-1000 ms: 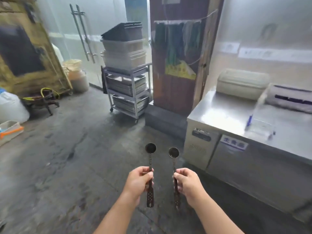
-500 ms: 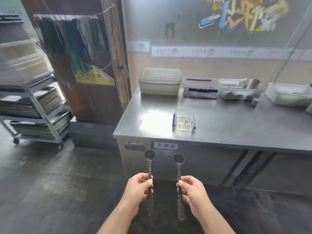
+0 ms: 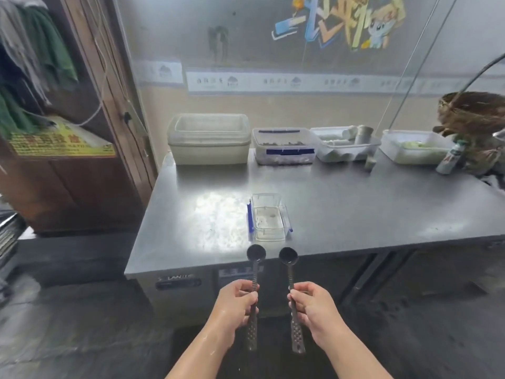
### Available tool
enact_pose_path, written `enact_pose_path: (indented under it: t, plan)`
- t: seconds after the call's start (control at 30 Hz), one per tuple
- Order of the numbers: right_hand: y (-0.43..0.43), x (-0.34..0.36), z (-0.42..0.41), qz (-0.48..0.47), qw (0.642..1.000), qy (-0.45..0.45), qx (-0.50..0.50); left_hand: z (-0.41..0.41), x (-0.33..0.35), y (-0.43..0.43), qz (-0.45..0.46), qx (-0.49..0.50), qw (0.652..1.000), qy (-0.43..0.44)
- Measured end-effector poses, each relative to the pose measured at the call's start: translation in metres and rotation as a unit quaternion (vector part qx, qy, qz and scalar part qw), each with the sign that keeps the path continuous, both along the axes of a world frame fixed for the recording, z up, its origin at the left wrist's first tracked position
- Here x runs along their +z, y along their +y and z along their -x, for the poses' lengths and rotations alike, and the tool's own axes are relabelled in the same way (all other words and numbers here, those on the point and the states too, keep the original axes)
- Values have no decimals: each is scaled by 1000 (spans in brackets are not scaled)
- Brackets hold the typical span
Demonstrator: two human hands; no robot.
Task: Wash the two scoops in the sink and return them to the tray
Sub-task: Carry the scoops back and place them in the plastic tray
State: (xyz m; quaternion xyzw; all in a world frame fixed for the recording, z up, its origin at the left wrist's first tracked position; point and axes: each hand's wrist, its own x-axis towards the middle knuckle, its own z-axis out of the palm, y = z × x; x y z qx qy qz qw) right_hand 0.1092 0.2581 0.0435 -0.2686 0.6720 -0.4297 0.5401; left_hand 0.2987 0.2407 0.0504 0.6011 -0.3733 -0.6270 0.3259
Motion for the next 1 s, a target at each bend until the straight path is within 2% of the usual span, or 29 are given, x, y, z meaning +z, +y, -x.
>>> enact_pose_path:
  t: [0.2,0.4,0.6,1.0]
  plan:
    - [-94,-8,10,-2,1000,-23,-5,24,-3,-86,-24,0,1000,7]
    - [-210,-28,37,-7,997,-51,54,56,-14,-193,-4,6,1000,7]
    - [-289,-40,63,-41,992,-31,116,86,-27,-276,-23,39,999,-24]
    - [-371,-70,56,-109,986,69,109,90,-59,-354,-77,12,992,-98]
